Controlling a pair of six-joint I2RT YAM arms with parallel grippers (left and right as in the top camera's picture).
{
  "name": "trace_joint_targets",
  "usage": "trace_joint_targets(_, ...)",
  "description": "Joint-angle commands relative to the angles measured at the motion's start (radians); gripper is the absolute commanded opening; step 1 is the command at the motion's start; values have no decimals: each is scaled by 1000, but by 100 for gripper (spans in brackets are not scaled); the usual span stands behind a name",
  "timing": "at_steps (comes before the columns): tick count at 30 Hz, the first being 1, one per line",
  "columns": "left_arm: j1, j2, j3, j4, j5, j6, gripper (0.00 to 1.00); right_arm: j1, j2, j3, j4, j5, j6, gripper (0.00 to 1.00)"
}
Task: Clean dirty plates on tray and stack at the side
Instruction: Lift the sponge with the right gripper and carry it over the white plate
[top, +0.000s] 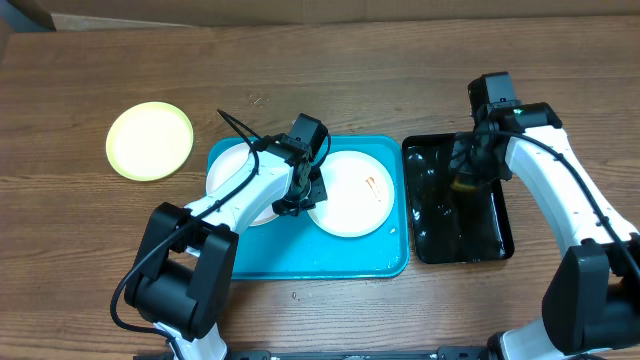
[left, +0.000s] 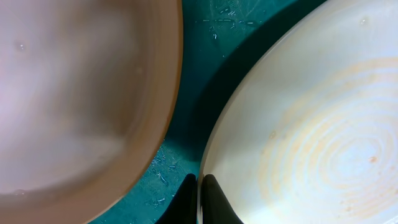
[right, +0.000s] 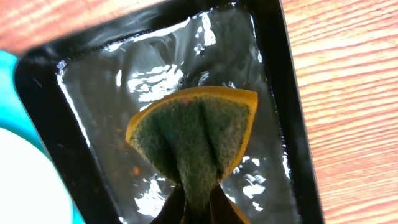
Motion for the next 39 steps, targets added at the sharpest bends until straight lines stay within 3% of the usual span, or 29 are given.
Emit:
trace_joint_targets(1,7,17,-4,1,-7,20,4,1,-18,13,48,-197,-97,4)
trace_joint_targets(2,7,17,-4,0,-7,20,4,2,-18,13,40,-159,-100,4)
trace_joint_targets(5,7,17,-4,0,-7,20,4,-4,-21,13,16,-28,66,4)
trace_joint_targets(8,7,17,-4,2,-12,20,4,6,-20,13,28,-138,-116,4)
trace_joint_targets(11,7,17,-4,8,-11,19,4,5,-19,13,-4,23,18,4)
trace_joint_targets(15,7,17,-4,8,-7,18,4,17,-19,13,21,-128,-121,4)
trace_joint_targets(22,7,17,-4,5,-7,16,4,18,-19,13,-3,-2,9,4)
trace_joint_targets(25,7,17,-4,5,-7,16,4,21,-18,12,-9,-93,-53,4)
trace_joint_targets(29,7,17,-4,10,-7,16,4,21,-16,12,-37,-120,-16,4)
trace_joint_targets(36,7,17,-4,18,-7,16,4,32,-16,12,24,-460,-116,4)
trace_joint_targets(39,7,17,-4,21,-7,16,4,81,-16,12,66,-482,-117,4)
